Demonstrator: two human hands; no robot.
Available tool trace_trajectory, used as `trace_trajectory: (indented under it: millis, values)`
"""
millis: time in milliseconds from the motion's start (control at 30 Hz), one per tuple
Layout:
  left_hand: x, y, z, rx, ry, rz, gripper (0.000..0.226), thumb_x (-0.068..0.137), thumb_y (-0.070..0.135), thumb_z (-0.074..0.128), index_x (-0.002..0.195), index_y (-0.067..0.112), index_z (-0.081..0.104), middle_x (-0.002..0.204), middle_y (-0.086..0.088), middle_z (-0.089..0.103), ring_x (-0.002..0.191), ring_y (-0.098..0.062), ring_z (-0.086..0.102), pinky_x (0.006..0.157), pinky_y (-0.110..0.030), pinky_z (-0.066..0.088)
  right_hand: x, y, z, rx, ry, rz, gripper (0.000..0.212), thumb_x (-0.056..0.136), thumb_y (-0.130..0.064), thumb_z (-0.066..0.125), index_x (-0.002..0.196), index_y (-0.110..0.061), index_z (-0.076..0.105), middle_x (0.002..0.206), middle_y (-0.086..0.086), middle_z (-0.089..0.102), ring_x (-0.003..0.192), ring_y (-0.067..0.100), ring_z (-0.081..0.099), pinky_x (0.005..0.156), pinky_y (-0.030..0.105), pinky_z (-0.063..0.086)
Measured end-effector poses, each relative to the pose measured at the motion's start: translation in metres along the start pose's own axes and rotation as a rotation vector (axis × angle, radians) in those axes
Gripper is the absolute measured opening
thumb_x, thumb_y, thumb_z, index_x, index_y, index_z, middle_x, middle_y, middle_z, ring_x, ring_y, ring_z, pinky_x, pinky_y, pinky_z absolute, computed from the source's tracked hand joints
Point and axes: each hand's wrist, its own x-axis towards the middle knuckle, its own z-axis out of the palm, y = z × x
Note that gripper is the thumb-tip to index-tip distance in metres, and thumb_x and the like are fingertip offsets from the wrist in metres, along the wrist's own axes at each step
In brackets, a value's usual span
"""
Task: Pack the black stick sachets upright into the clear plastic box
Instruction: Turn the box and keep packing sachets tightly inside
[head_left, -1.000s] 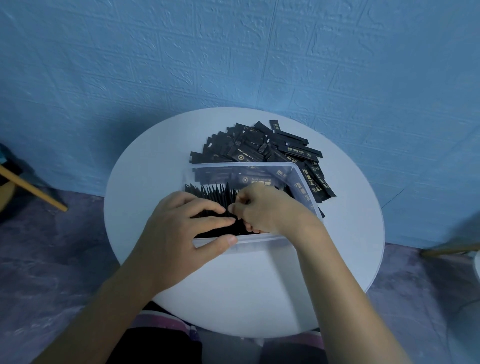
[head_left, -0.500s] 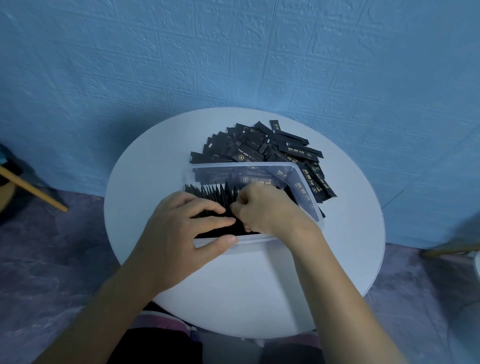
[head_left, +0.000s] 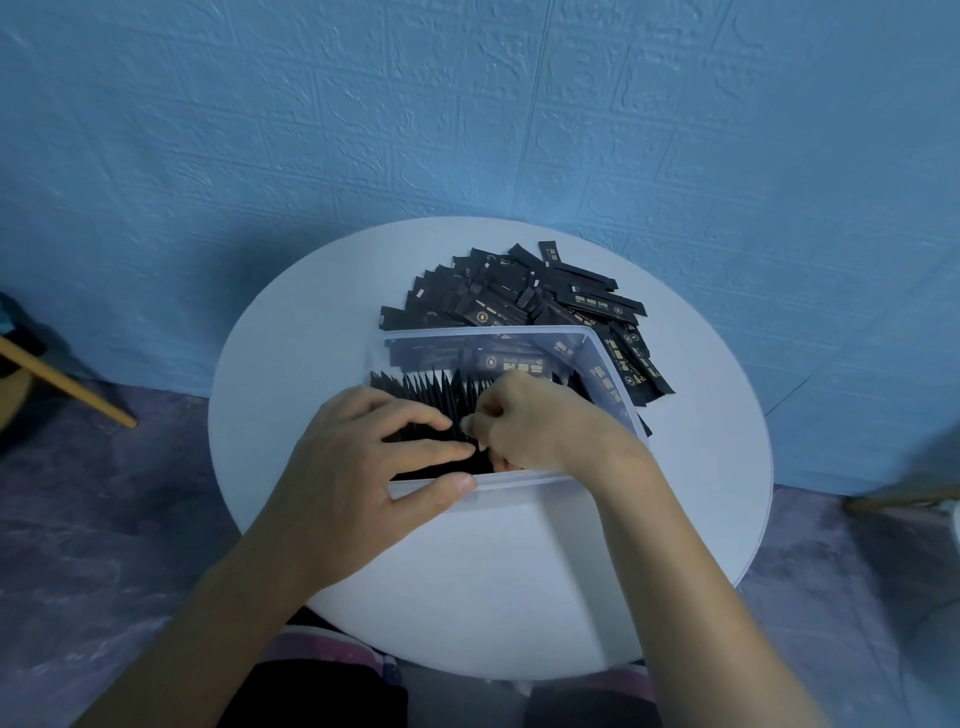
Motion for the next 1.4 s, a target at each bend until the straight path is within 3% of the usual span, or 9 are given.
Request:
trace_trajectory:
  millis: [133, 233, 367, 500, 767, 933, 1133, 1267, 1400]
  values:
    - [-0.001, 0.0, 0.0, -0.001, -0.006, -0.004, 0.036, 0.094, 0.058, 0.054, 0.107, 0.037, 0.079, 0.112, 0.019, 0.068, 0.099, -0.013, 0.055, 0.087, -0.041, 0.049, 0.0, 0.006, -0.002, 0.076, -0.057, -0.017, 0.036, 0.101, -0.033, 0.052, 0.07, -0.02, 0.064, 0.067, -0.002, 0.072, 0.075, 0.019, 0.067, 0.083, 0.036, 0.055]
    - [-0.001, -0.001, 0.0, -0.002, -0.017, -0.005, 0.036, 0.094, 0.058, 0.054, 0.108, 0.036, 0.079, 0.113, 0.019, 0.068, 0.099, -0.013, 0.055, 0.087, -0.042, 0.049, 0.002, 0.006, -0.001, 0.097, -0.08, -0.032, 0.032, 0.1, -0.031, 0.053, 0.074, -0.018, 0.065, 0.069, 0.0, 0.071, 0.071, 0.018, 0.065, 0.085, 0.039, 0.056]
    - [0.0, -0.002, 0.0, 0.001, -0.026, -0.005, 0.038, 0.095, 0.06, 0.051, 0.108, 0.036, 0.078, 0.113, 0.02, 0.068, 0.099, -0.013, 0.055, 0.086, -0.042, 0.049, 0.004, 0.008, 0.001, 0.151, -0.074, -0.049, 0.023, 0.1, -0.031, 0.058, 0.085, -0.014, 0.066, 0.068, 0.002, 0.07, 0.07, 0.019, 0.067, 0.078, 0.039, 0.056]
    - [0.0, -0.001, -0.001, 0.004, -0.04, -0.008, 0.039, 0.096, 0.061, 0.049, 0.108, 0.037, 0.078, 0.115, 0.02, 0.067, 0.099, -0.014, 0.055, 0.087, -0.041, 0.049, 0.002, 0.013, 0.001, 0.256, -0.079, -0.068, 0.016, 0.103, -0.025, 0.054, 0.097, -0.012, 0.062, 0.069, 0.001, 0.069, 0.057, 0.01, 0.062, 0.062, 0.023, 0.047]
    - [0.003, 0.012, -0.011, 0.083, -0.173, -0.06, 0.04, 0.094, 0.058, 0.042, 0.121, 0.047, 0.07, 0.116, 0.023, 0.057, 0.1, -0.011, 0.047, 0.074, -0.022, 0.041, 0.001, 0.017, 0.0, 0.219, -0.046, -0.088, 0.022, 0.101, -0.017, 0.052, 0.082, -0.024, 0.063, 0.064, -0.004, 0.067, 0.056, 0.008, 0.061, 0.064, 0.026, 0.048]
    - [0.001, 0.012, -0.011, 0.069, -0.187, -0.087, 0.039, 0.095, 0.058, 0.041, 0.118, 0.046, 0.071, 0.117, 0.023, 0.057, 0.104, -0.01, 0.048, 0.074, -0.015, 0.034, -0.005, 0.036, -0.014, 0.233, 0.168, -0.135, 0.018, 0.1, -0.023, 0.055, 0.085, -0.026, 0.064, 0.059, -0.006, 0.066, 0.05, 0.004, 0.06, 0.057, 0.023, 0.048]
    - [0.0, 0.011, -0.011, 0.064, -0.186, -0.093, 0.038, 0.095, 0.056, 0.043, 0.119, 0.046, 0.07, 0.119, 0.024, 0.056, 0.105, -0.008, 0.047, 0.075, -0.017, 0.037, -0.007, 0.077, -0.043, 0.598, 0.584, -0.135, 0.015, 0.097, -0.017, 0.06, 0.084, -0.018, 0.068, 0.06, -0.005, 0.062, 0.051, 0.008, 0.056, 0.049, 0.023, 0.047]
    - [0.0, 0.011, -0.011, 0.06, -0.187, -0.1, 0.037, 0.095, 0.057, 0.043, 0.119, 0.047, 0.07, 0.118, 0.026, 0.055, 0.106, -0.008, 0.047, 0.074, -0.02, 0.039, 0.019, 0.124, -0.038, 0.399, 0.763, 0.118, 0.01, 0.09, -0.036, 0.065, 0.09, -0.026, 0.069, 0.081, -0.009, 0.07, 0.073, 0.021, 0.067, 0.074, 0.036, 0.053]
    - [0.0, 0.012, -0.012, 0.051, -0.191, -0.107, 0.037, 0.095, 0.057, 0.043, 0.119, 0.048, 0.07, 0.118, 0.026, 0.055, 0.107, -0.007, 0.047, 0.075, -0.019, 0.038, 0.037, 0.145, -0.026, 0.081, 0.68, 0.276, 0.045, 0.088, -0.045, 0.07, 0.123, -0.017, 0.063, 0.117, 0.01, 0.066, 0.106, 0.036, 0.061, 0.085, 0.038, 0.047]
